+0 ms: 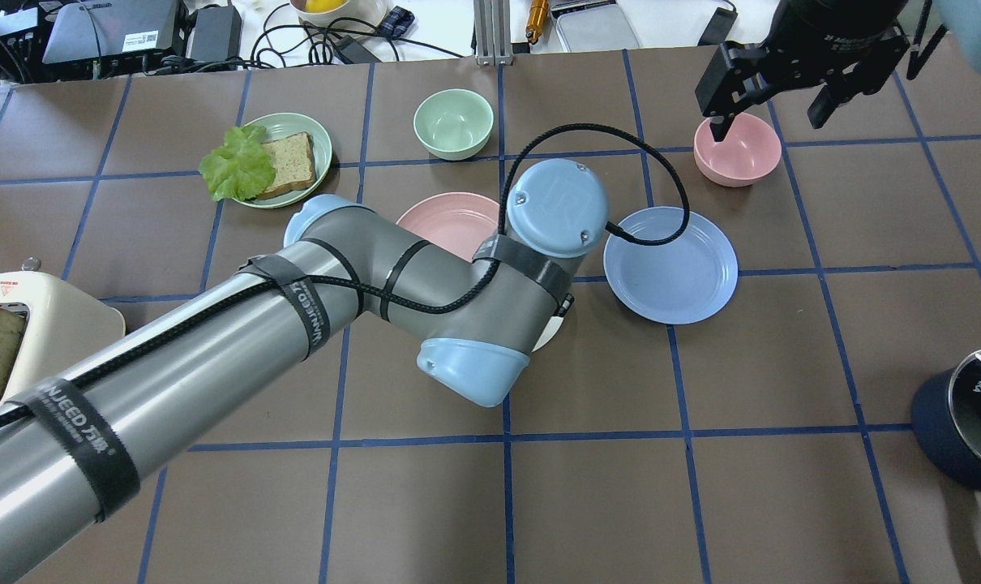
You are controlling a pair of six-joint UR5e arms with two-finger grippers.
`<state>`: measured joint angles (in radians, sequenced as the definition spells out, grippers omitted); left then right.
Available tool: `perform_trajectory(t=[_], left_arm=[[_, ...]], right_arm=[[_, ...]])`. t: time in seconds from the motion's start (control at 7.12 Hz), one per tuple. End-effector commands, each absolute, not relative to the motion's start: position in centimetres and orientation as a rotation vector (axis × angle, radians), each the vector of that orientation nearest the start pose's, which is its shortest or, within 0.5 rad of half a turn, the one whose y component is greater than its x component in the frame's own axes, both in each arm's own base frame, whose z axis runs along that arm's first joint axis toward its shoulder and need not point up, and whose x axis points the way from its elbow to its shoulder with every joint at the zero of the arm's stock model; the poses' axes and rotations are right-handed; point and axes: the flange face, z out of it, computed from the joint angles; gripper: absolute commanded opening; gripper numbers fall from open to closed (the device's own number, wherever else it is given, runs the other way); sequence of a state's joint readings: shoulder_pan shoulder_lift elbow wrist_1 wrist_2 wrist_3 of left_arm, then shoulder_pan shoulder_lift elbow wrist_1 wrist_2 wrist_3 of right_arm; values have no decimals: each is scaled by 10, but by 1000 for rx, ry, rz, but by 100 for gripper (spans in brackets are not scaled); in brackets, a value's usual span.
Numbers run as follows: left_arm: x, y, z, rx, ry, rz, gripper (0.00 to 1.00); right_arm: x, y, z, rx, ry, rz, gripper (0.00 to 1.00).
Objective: Stack three plates with pink and blue
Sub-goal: 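Carry the pink plate with the left gripper toward the cream plate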
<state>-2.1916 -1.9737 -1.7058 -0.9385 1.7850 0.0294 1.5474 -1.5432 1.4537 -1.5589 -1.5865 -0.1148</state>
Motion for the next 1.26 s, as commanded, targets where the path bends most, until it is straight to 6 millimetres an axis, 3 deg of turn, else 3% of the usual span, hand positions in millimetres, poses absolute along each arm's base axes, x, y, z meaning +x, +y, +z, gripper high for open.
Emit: perform_trajectory(t=[0.0, 0.28, 0.7, 1.12], left_arm=[[-464, -427, 236, 969, 2788, -171, 0], [-475, -425, 235, 991, 2781, -171, 0], [-477, -425, 219, 994, 2761, -128, 0], [-475, -426, 217, 991, 2757, -124, 0]], right_arm=[[119, -513, 532, -144, 3160, -124, 100], [120, -513, 532, -152, 3160, -129, 100], [116, -515, 537, -149, 3162, -145, 100], [114, -516, 546, -161, 3164, -172, 100]])
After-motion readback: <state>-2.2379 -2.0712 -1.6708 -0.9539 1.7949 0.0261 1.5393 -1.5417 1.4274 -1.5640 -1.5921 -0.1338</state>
